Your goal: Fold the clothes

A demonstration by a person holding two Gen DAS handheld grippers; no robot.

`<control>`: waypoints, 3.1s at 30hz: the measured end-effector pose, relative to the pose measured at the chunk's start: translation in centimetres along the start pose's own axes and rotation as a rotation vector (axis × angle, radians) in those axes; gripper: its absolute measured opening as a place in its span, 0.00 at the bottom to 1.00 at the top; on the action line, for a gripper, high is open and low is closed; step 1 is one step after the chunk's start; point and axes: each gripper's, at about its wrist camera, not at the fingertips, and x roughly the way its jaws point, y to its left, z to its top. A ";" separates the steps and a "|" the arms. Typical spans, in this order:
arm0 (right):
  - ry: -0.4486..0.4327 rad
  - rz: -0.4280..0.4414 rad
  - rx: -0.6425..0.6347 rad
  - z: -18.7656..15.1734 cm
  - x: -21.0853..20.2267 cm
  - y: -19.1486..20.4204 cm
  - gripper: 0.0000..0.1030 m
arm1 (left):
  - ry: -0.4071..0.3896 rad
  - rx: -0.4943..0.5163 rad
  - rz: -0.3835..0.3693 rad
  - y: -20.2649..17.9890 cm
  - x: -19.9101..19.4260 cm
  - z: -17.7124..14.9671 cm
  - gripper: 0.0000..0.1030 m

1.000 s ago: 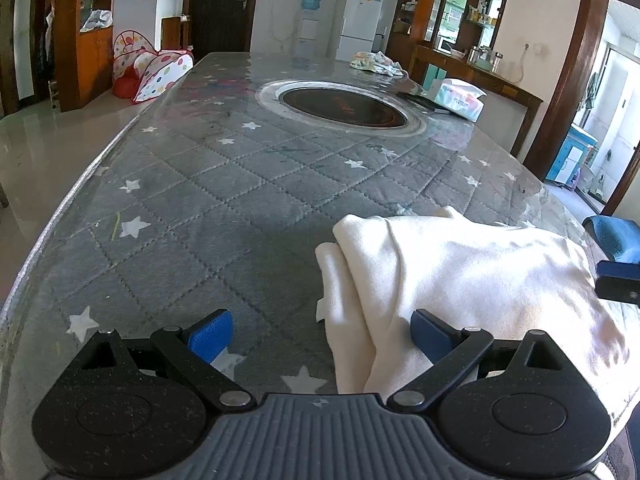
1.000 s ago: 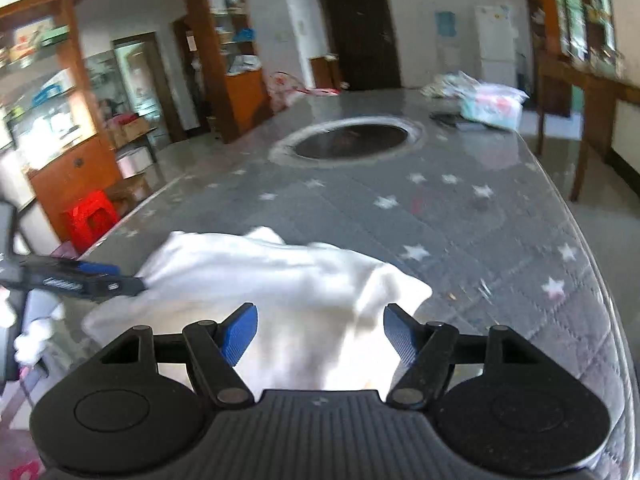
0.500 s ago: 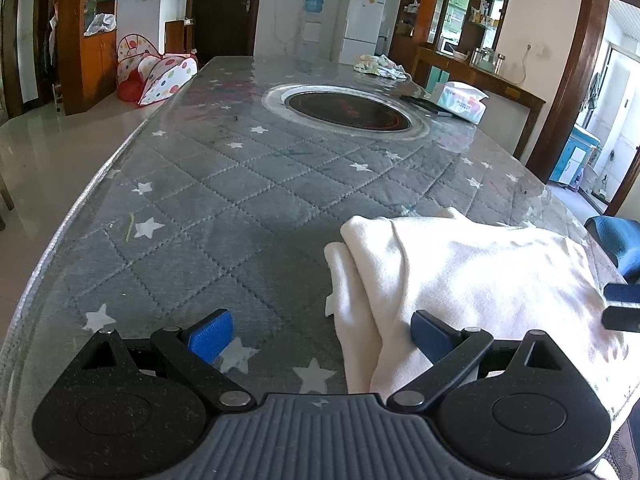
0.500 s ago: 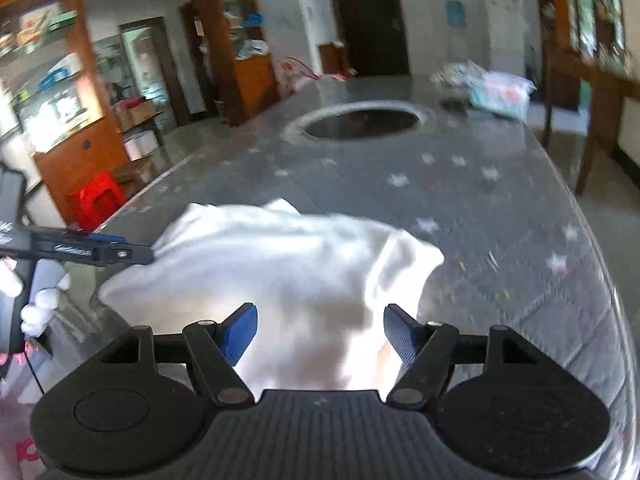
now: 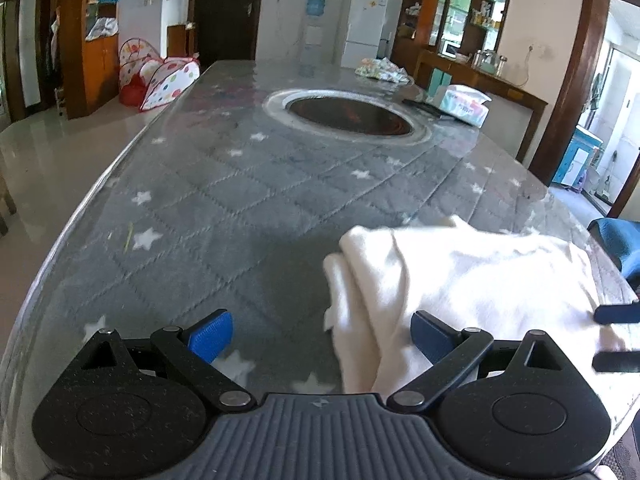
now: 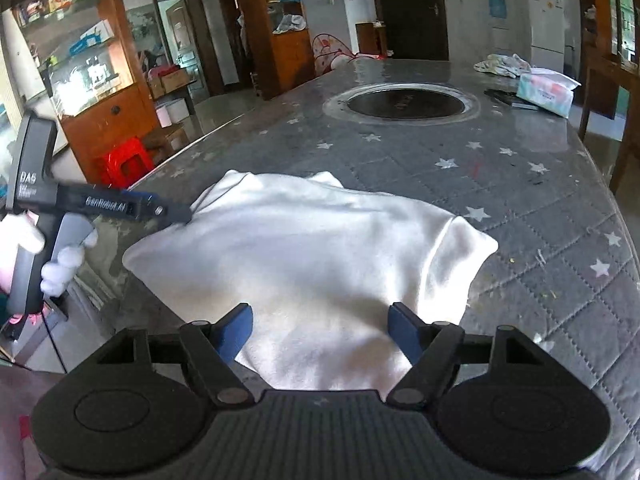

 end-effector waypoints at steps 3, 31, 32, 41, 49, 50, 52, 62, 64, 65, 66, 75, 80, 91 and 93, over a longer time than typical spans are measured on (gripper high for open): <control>0.000 -0.004 0.005 -0.1 0.2 -0.1 0.75 | 0.003 0.022 0.018 -0.5 1.0 0.4 0.95; -0.031 0.045 -0.264 2.5 0.9 5.3 0.77 | -0.022 -0.052 0.079 2.1 2.6 4.1 0.95; -0.028 0.057 -0.301 2.7 1.3 6.2 0.75 | -0.026 -0.072 0.074 2.7 2.0 4.0 0.93; 0.040 0.184 -0.621 3.1 5.1 13.6 0.60 | 0.000 -0.251 -0.036 6.2 -1.5 2.0 0.71; 0.080 0.183 -0.728 2.7 8.1 17.1 0.47 | 0.042 -0.366 -0.154 7.0 -1.7 0.5 0.70; 0.081 0.180 -0.729 2.5 8.4 17.3 0.45 | 0.048 -0.383 -0.167 7.1 -1.7 0.4 0.70; 0.071 0.179 -0.733 2.4 8.7 17.4 0.31 | 0.060 -0.429 -0.192 7.3 -1.4 0.1 0.70; -0.010 0.203 -0.549 4.6 6.9 15.1 0.07 | 0.093 -0.662 -0.329 7.8 -0.3 -0.5 0.73; -0.028 0.216 -0.499 5.3 6.2 14.4 0.06 | 0.100 -0.700 -0.380 7.7 -0.1 -0.6 0.73; -0.038 0.222 -0.475 5.6 5.8 14.0 0.06 | 0.107 -0.716 -0.402 7.5 0.1 -0.6 0.73; -0.051 0.226 -0.449 5.9 5.4 13.6 0.06 | 0.116 -0.731 -0.423 7.3 0.4 -0.6 0.73; -0.075 0.261 -0.367 6.2 3.7 12.2 0.06 | 0.195 -0.848 -0.532 5.3 3.3 -1.3 0.66; -0.064 0.283 -0.374 5.3 3.9 12.7 0.06 | 0.202 -0.855 -0.546 5.1 4.2 -1.8 0.39; -0.082 0.247 -0.319 4.1 2.6 10.7 0.20 | 0.196 -0.840 -0.520 5.6 4.2 -2.5 0.19; -0.085 0.209 -0.278 3.8 2.0 9.3 0.24 | 0.194 -0.837 -0.521 5.6 4.2 -2.5 0.19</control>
